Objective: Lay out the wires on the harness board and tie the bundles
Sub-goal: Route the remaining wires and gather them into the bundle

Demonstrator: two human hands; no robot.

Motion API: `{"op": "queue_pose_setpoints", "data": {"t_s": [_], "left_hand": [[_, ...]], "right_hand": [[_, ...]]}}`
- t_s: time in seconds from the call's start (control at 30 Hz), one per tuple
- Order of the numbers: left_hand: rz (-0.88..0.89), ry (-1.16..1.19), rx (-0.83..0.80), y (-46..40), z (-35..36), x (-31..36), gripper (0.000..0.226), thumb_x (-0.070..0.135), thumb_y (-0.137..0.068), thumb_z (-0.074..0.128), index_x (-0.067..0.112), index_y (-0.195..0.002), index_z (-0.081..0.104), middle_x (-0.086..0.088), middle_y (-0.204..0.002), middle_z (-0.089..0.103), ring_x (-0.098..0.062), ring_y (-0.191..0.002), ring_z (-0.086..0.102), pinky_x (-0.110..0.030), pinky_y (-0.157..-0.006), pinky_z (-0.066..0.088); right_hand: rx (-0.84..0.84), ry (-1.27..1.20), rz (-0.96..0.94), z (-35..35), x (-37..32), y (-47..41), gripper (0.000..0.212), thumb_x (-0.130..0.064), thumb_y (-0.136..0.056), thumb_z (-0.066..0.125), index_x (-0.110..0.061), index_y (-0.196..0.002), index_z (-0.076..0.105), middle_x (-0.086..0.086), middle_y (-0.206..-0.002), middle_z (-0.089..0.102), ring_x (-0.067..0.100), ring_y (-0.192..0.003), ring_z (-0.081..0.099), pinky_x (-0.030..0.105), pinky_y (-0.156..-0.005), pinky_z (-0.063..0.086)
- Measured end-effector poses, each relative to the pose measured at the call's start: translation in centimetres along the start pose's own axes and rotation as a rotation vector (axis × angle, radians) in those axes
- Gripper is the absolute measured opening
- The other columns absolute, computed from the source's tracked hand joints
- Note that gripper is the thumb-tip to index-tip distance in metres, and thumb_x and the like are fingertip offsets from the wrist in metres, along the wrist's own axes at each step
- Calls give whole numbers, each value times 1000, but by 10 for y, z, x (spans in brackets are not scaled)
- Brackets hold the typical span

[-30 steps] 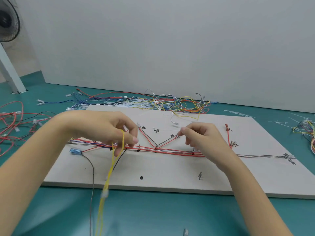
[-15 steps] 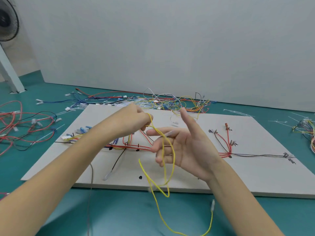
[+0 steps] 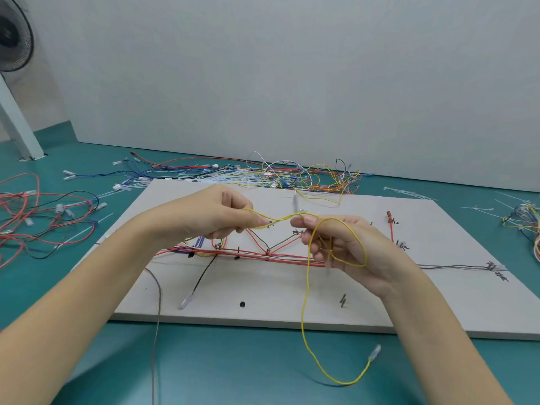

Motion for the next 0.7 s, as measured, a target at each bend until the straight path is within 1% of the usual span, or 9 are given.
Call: {"op": "queue_pose_setpoints", "data": {"t_s": [0.07,0.13,0.23,0.3,0.37,0.43,0.5,0.6,0.7], "left_hand": [[8,-52,-53,3,1,-1,46,33,-71,82,21,-44,47,-3,-46,39,-11,-40,29,-17,-39,22],[-3,-89,-104,6,0,-5,45,31,-70,84,20,-46,47,7,-41,37,-10,-40,30,-15,-39,26],[-29,-144,-187,11,0,-9,38,39,-65,80,18,-52,51,1,-45,32,-14,-45,28,-17,-43,28],[-45,-168,-242,14,2,-10,35,41,-65,81,19,-55,55,1,-47,33,-18,-49,26,-24,-50,23],[-69,-182,-295,18,5,-12,30,38,-67,82,20,-59,59,3,-47,34,-18,-50,23,-31,-52,19],[-101,-210,-323,20,5,-14,25,37,-67,81,21,-63,62,4,-45,35,-16,-48,23,-27,-48,18],[-113,-218,-303,21,0,-15,21,35,-69,79,21,-65,64,5,-46,41,-13,-46,26,-21,-44,22],[-106,-121,-243,21,-6,-13,20,32,-71,81,20,-69,65,-2,-53,47,-15,-47,36,-17,-44,31],[-70,-52,-186,20,-5,-7,23,37,-71,79,19,-71,65,-3,-50,51,-17,-45,41,-19,-46,36]], "right_hand": [[46,14,9,-8,-1,1,34,-33,-71,73,-11,-96,78,-3,-69,58,8,-59,53,18,-54,47],[49,-4,31,-11,-1,2,32,-31,-71,71,-10,-94,78,-3,-63,48,9,-54,45,19,-49,42],[12,-8,56,-7,0,4,29,-30,-72,70,-10,-92,78,-4,-57,42,10,-47,38,19,-41,33],[2,34,69,-4,1,4,24,-26,-73,72,-12,-91,78,-2,-62,52,10,-51,46,20,-45,41],[5,110,65,-4,2,3,16,-19,-82,66,-13,-90,79,2,-74,63,11,-62,56,23,-59,52],[14,158,59,-4,2,3,19,-15,-87,61,-14,-84,80,7,-86,66,12,-67,56,26,-68,54],[13,159,44,-1,0,4,25,-14,-89,61,-15,-72,78,14,-89,61,11,-59,51,24,-60,52],[15,130,54,-2,0,5,25,-16,-90,61,-13,-72,78,11,-73,49,12,-50,41,22,-46,40],[16,181,99,-5,4,5,26,-21,-91,56,-10,-86,78,0,-58,47,14,-50,42,22,-46,40]]}}
Point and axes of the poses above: each hand's wrist, its own y-axis away from the middle knuckle, its own z-axis out of the palm, x = y × z, the point moved 8 cm from there along -y, towards the middle knuckle
